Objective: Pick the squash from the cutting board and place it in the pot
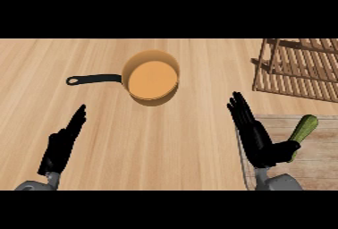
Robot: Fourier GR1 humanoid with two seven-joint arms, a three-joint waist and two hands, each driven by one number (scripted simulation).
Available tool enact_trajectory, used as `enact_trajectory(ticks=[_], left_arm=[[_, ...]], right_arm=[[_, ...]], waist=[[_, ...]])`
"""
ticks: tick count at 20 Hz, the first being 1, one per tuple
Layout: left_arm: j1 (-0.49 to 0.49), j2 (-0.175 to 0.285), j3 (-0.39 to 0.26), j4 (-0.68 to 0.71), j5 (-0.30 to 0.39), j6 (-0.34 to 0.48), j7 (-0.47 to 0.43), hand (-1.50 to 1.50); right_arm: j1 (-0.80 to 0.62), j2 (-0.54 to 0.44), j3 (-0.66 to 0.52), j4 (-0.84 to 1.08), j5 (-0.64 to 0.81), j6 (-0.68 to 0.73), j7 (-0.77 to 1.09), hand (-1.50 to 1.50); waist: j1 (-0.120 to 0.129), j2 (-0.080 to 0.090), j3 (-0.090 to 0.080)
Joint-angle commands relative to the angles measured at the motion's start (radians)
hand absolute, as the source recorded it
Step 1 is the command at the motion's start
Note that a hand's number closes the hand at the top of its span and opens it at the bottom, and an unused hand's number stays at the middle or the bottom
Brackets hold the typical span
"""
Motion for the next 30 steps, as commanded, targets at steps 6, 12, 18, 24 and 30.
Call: enact_trajectory(ticks=[6, 12, 18, 24, 30], left_arm=[[-0.115, 0.003, 0.208, -0.14, 0.112, 0.079, -0.024, 0.0], [-0.132, -0.014, 0.196, -0.233, 0.157, 0.079, 0.095, 0.0], [-0.12, -0.044, 0.21, -0.225, 0.127, 0.074, 0.094, 0.0], [-0.136, -0.021, 0.225, -0.281, 0.115, 0.1, 0.178, 0.0], [-0.171, -0.051, 0.193, -0.229, 0.086, 0.096, 0.159, 0.0]], right_arm=[[-0.005, -0.375, -0.467, 0.12, -0.051, -0.002, -0.127, 1.5], [0.106, -0.419, -0.56, 0.396, 0.067, -0.053, -0.456, -1.5], [0.129, -0.521, -0.61, 0.394, 0.064, 0.125, -0.563, -1.5], [0.169, -0.67, -0.491, 0.266, 0.133, 0.255, -0.283, -1.5], [0.104, -0.791, -0.33, 0.159, 0.266, 0.329, -0.015, -1.5]], waist=[[-0.04, -0.027, -0.006], [-0.011, -0.019, -0.003], [-0.015, -0.019, -0.01], [-0.013, -0.022, -0.013], [-0.003, -0.015, -0.014]])
